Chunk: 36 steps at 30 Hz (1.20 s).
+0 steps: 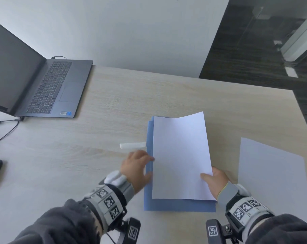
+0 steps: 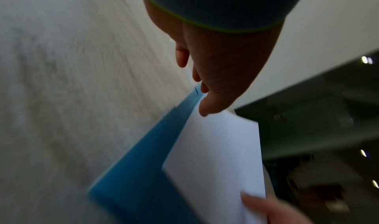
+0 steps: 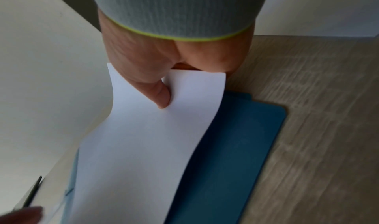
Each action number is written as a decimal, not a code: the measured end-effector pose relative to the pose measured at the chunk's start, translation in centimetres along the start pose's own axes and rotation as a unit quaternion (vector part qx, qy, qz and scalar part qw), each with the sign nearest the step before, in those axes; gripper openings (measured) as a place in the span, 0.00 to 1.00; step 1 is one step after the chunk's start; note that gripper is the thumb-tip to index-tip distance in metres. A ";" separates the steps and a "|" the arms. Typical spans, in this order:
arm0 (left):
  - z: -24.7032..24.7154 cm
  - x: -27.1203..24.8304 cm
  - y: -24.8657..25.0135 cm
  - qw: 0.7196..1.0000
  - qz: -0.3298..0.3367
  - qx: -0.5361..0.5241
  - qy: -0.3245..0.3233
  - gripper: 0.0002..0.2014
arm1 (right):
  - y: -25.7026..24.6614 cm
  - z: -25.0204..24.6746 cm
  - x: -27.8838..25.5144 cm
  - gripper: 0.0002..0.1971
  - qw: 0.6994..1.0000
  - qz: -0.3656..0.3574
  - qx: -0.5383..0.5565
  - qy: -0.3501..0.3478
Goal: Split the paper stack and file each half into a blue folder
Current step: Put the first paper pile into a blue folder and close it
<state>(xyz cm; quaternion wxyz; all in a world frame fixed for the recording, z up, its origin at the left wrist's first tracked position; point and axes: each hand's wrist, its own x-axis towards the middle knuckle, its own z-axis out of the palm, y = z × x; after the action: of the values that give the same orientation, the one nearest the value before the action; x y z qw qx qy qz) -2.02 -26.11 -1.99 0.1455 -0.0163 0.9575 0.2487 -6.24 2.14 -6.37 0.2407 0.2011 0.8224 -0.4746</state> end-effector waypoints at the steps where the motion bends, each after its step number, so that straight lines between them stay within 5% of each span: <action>1: 1.1 -0.6 0.8 0.999 0.021 0.017 -0.041 0.25 | 0.0 -0.1 0.1 0.07 1.000 0.002 0.007 -0.005; 12: 7.1 -3.8 3.9 0.976 -0.013 0.178 -0.123 0.63 | 2.8 -6.8 -0.7 0.13 0.996 0.003 0.074 0.039; 16: 7.4 -3.7 4.7 0.973 -0.028 0.202 -0.108 0.58 | 4.2 -9.9 -1.7 0.11 0.988 0.009 0.138 0.065; 22: 6.5 -5.4 5.2 0.984 -0.034 0.161 -0.065 0.35 | 5.3 -12.2 -1.9 0.14 0.963 0.042 0.243 0.111; 29: 5.7 -6.6 6.0 0.992 -0.122 0.009 0.013 0.40 | 6.4 -13.0 -0.6 0.11 0.964 0.049 0.230 0.126; 36: 3.7 -8.3 6.8 0.931 -0.209 -0.286 0.084 0.36 | 4.3 -10.2 -1.2 0.07 0.996 -0.013 0.089 0.018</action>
<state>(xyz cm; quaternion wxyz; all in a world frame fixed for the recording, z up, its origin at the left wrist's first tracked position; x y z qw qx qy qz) 6.25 -18.69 0.52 0.1025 -0.2773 0.8293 0.4742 -4.91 13.03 -4.16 0.2006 0.2195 0.7838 -0.5453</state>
